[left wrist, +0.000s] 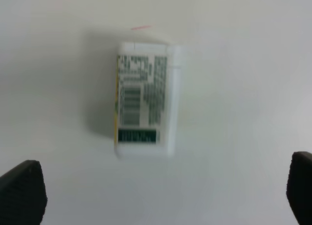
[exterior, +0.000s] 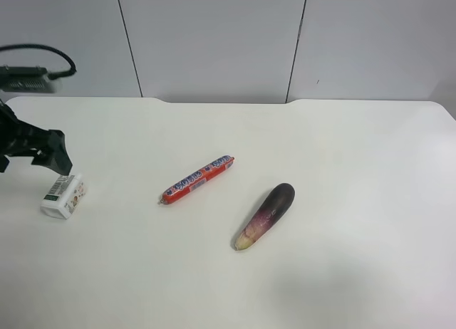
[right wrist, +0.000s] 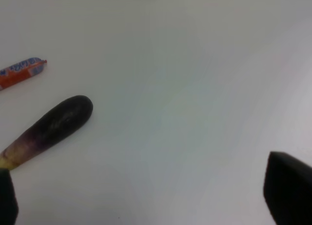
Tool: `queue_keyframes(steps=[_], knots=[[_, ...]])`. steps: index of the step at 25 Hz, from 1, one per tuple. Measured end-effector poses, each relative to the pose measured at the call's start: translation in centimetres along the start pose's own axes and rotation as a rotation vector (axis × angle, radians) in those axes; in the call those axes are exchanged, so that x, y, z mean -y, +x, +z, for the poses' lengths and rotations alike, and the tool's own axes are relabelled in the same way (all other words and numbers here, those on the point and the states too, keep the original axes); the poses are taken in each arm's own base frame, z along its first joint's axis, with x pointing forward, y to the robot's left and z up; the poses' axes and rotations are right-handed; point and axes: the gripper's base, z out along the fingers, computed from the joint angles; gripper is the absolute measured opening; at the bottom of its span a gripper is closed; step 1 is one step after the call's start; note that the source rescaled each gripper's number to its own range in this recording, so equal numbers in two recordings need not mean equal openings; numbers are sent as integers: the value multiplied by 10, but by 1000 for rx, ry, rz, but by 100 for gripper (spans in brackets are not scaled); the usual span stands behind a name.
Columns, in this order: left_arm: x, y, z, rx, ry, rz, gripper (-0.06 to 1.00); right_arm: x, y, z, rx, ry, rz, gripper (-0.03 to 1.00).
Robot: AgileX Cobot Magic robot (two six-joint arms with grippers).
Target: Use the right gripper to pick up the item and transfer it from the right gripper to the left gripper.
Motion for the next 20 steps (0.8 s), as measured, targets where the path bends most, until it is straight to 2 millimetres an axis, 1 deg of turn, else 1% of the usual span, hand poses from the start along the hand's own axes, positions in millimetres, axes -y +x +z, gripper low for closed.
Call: queue_keyframes(steps=[4, 5, 7, 11, 14, 16, 19, 20], knots=[[4, 4, -54, 36, 9, -9, 100, 0, 0, 0, 0, 0, 0, 100], [6, 9, -69, 58, 10, -8, 100, 0, 0, 0, 0, 0, 0, 100], [7, 20, -89, 85, 12, -13, 100, 0, 0, 0, 0, 0, 0, 100], [11, 50, -130, 143, 13, -17, 100, 0, 0, 0, 0, 0, 0, 100], [12, 72, -152, 175, 3, -8, 100, 0, 0, 0, 0, 0, 0, 100], [14, 85, -167, 241, -1, -3, 100, 0, 0, 0, 0, 0, 0, 100], [15, 110, -177, 313, -3, 2, 100, 0, 0, 0, 0, 0, 0, 100], [15, 119, -174, 308, -3, 2, 100, 0, 0, 0, 0, 0, 0, 100]])
